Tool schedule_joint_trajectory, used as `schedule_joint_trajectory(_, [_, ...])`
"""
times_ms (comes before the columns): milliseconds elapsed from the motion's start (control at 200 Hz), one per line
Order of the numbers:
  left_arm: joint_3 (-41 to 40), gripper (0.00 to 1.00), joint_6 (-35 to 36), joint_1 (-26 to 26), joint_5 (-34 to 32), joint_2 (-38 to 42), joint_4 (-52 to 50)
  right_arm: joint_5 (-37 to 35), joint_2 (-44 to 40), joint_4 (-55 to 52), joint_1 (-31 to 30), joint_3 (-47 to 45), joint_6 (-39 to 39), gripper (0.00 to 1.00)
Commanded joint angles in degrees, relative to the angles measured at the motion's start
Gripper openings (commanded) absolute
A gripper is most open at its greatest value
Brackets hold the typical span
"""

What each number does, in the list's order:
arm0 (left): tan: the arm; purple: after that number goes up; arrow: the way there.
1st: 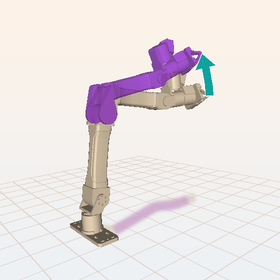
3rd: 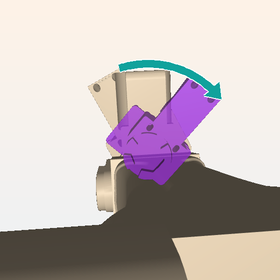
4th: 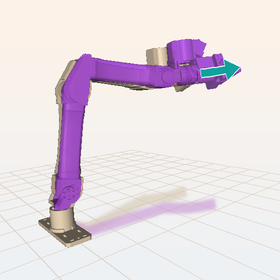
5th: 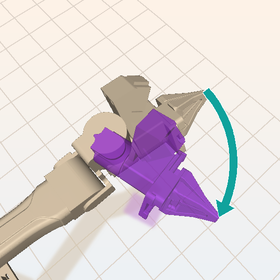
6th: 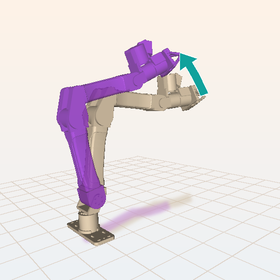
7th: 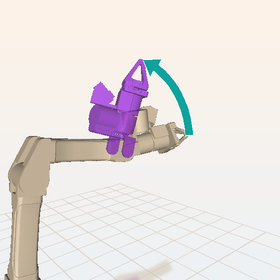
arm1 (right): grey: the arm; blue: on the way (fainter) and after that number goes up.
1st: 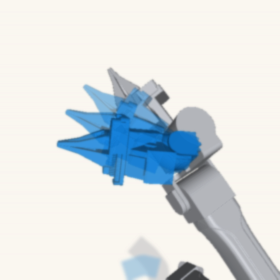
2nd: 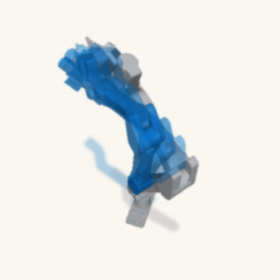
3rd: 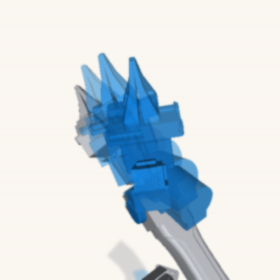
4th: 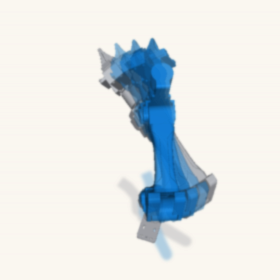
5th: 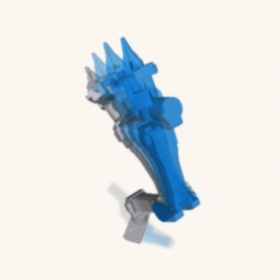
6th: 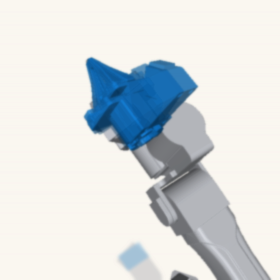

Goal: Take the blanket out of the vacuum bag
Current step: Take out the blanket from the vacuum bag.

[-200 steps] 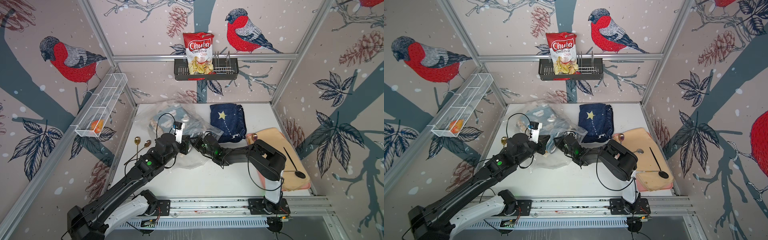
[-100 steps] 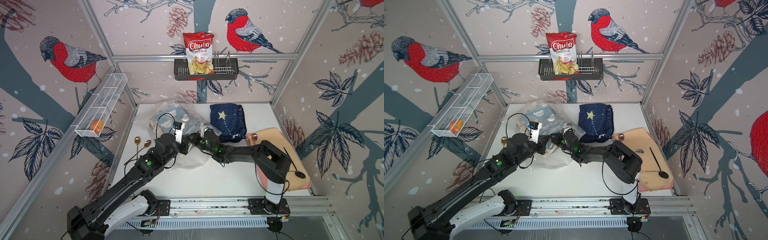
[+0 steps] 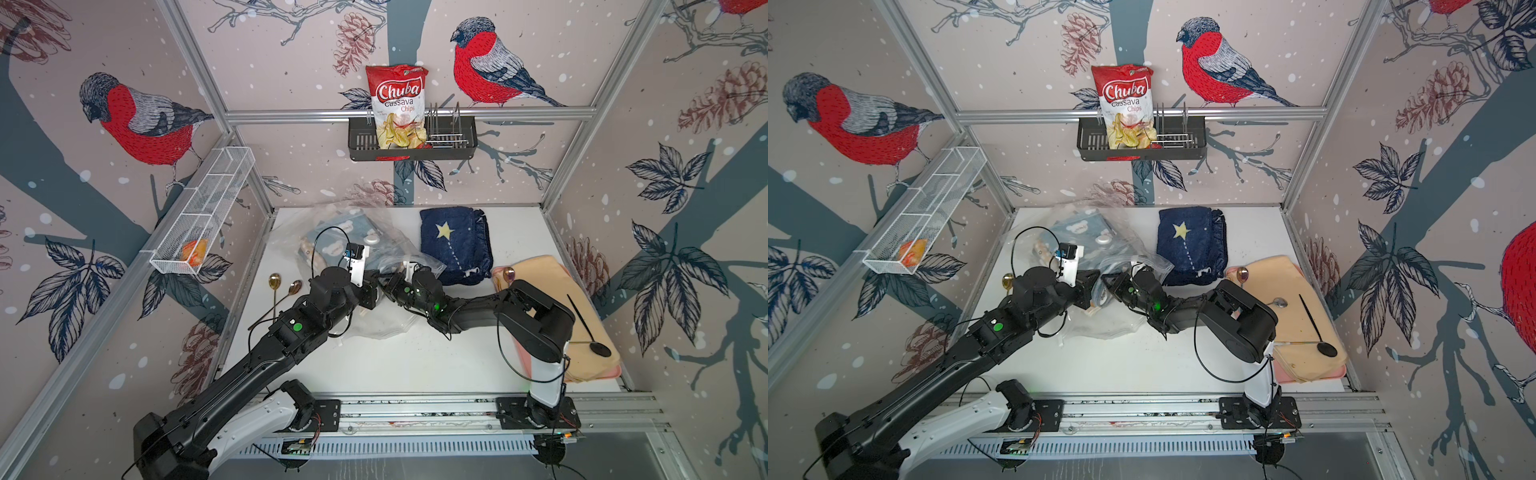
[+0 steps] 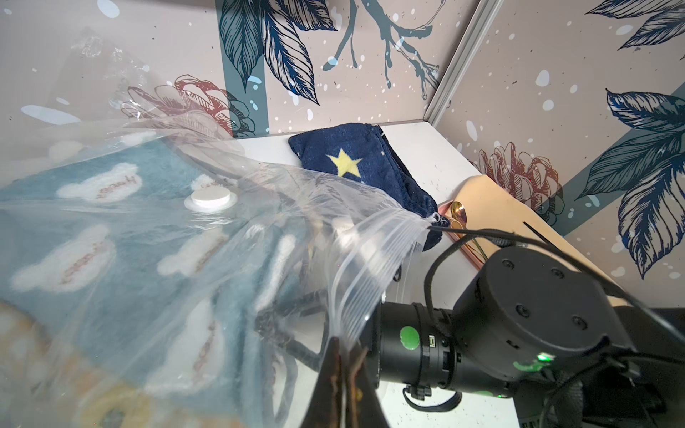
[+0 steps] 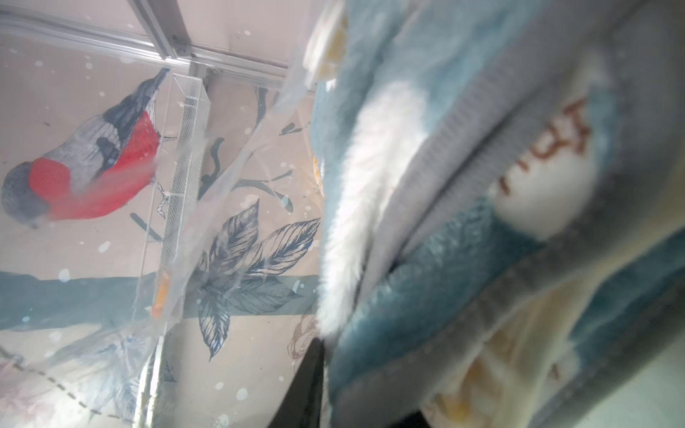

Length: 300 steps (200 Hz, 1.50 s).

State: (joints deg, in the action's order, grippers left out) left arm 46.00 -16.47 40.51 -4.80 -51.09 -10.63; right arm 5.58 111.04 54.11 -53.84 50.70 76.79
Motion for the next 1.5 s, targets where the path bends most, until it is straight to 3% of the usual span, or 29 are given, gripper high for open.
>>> schedule_joint_trajectory(0, [0.52,0.06,0.7,0.01,-0.44,0.02,0.97,0.5,0.26,4.33,0.23,-0.39,1.53,0.45])
schedule_joint_trajectory(135, [0.58,0.06,0.67,0.02,-0.21,0.02,1.01,0.08,1.05,6.92,0.89,-1.55,2.31,0.52])
schedule_joint_trajectory(420, [0.56,0.06,0.89,0.01,-0.48,-0.06,0.86,1.69,4.57,10.13,1.83,1.22,2.93,0.52])
schedule_joint_trajectory(900, [0.58,0.06,1.0,0.02,-0.4,-0.24,0.79,-0.29,5.7,0.33,1.93,6.9,1.44,0.57])
schedule_joint_trajectory(1020, [0.58,0.06,0.98,0.05,-0.56,-0.15,0.84,-0.74,6.28,-0.04,2.17,8.39,1.0,0.48])
schedule_joint_trajectory(1311, [0.58,0.05,1.3,0.06,-1.09,0.02,0.71,-0.23,6.3,-0.83,2.0,10.21,-0.32,0.0])
schedule_joint_trajectory(1496, [0.62,0.04,1.27,0.02,-2.03,0.42,0.87,0.13,1.09,-1.02,0.5,8.36,-2.71,0.0])
